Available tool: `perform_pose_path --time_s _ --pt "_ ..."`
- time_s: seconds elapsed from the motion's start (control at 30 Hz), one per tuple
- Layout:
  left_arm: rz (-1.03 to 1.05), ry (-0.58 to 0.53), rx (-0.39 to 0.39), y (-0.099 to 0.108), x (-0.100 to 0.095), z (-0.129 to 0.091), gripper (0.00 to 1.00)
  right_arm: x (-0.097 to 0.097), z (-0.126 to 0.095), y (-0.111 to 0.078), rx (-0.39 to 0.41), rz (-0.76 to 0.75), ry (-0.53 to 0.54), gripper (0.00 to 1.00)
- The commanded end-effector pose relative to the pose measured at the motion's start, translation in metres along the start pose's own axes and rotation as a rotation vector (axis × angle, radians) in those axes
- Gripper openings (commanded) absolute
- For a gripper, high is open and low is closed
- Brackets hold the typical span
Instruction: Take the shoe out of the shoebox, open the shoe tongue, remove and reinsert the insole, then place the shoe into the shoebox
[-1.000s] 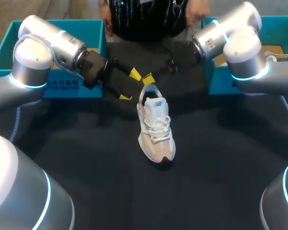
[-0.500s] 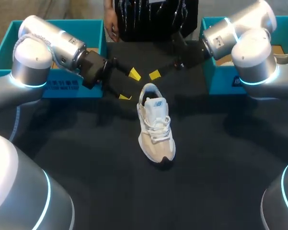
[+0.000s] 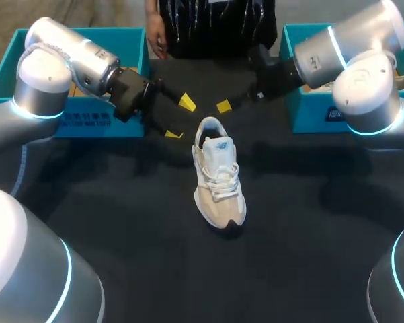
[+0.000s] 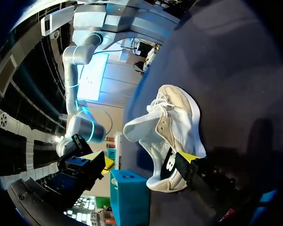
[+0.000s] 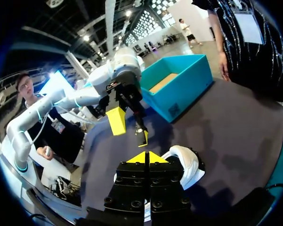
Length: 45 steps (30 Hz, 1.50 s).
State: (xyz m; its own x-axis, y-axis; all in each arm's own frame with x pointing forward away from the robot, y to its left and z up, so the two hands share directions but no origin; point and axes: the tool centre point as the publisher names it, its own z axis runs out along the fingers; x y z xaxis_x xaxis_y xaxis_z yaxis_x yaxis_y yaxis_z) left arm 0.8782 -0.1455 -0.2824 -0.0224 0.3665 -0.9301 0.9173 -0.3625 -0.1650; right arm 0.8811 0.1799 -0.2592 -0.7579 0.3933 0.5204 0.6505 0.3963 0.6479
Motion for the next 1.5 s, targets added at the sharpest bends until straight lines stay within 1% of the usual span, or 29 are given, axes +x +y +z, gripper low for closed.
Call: perform_pose_path --time_s 0.03,0.23,0.3,0.33,0.47,0.5,0.57,0.6,0.7,0.87,0.97,1.1,1.17,1.27,1.5 --pt "0.001 -0.001 0.006 0.002 0.001 0.000 1.00 0.003 0.000 0.000 0.002 0.002 -0.030 0.00" --pt "-0.004 0.002 0.012 0.002 -0.001 0.001 1.00 0.003 0.000 0.000 0.002 0.002 -0.030 0.00" --pt "-0.007 0.003 0.015 0.002 -0.001 0.000 1.00 0.003 0.004 0.003 0.053 0.037 -0.094 0.00" --pt "-0.008 0.009 0.020 0.001 -0.002 0.000 1.00 0.003 0.006 0.003 0.095 0.062 -0.132 0.00" --pt "0.001 0.019 0.022 -0.003 -0.006 -0.005 1.00 -0.001 0.007 -0.003 0.137 0.137 -0.252 0.00" --pt "0.002 0.024 0.019 -0.003 -0.006 -0.007 1.00 -0.001 0.006 -0.003 0.164 0.148 -0.283 0.00" --pt "0.001 0.026 0.009 -0.005 -0.006 -0.011 1.00 -0.001 0.005 -0.004 0.179 0.161 -0.323 0.00" --pt "-0.002 0.028 0.007 -0.006 -0.007 -0.013 1.00 0.002 0.007 -0.002 0.200 0.163 -0.338 0.00" --pt "0.000 0.032 0.005 -0.009 -0.010 -0.017 1.00 0.003 0.008 0.000 0.242 0.169 -0.385 0.00" --pt "0.001 0.034 0.001 -0.016 -0.016 -0.024 1.00 0.007 0.012 0.000 0.298 0.189 -0.464 0.00" --pt "0.003 0.035 -0.007 -0.018 -0.021 -0.032 1.00 0.006 0.016 -0.005 0.298 0.207 -0.462 0.00" --pt "0.008 0.058 -0.001 -0.022 -0.029 -0.046 1.00 0.000 0.017 -0.010 0.330 0.231 -0.489 0.00" --pt "0.008 0.072 -0.009 -0.024 -0.031 -0.054 1.00 -0.002 0.016 -0.013 0.329 0.243 -0.493 0.00" --pt "0.003 0.088 -0.006 -0.030 -0.035 -0.068 1.00 -0.003 0.016 -0.014 0.355 0.255 -0.516 0.00" --pt "-0.010 0.121 -0.030 -0.046 -0.043 -0.100 1.00 -0.001 0.015 -0.015 0.400 0.273 -0.555 0.00"
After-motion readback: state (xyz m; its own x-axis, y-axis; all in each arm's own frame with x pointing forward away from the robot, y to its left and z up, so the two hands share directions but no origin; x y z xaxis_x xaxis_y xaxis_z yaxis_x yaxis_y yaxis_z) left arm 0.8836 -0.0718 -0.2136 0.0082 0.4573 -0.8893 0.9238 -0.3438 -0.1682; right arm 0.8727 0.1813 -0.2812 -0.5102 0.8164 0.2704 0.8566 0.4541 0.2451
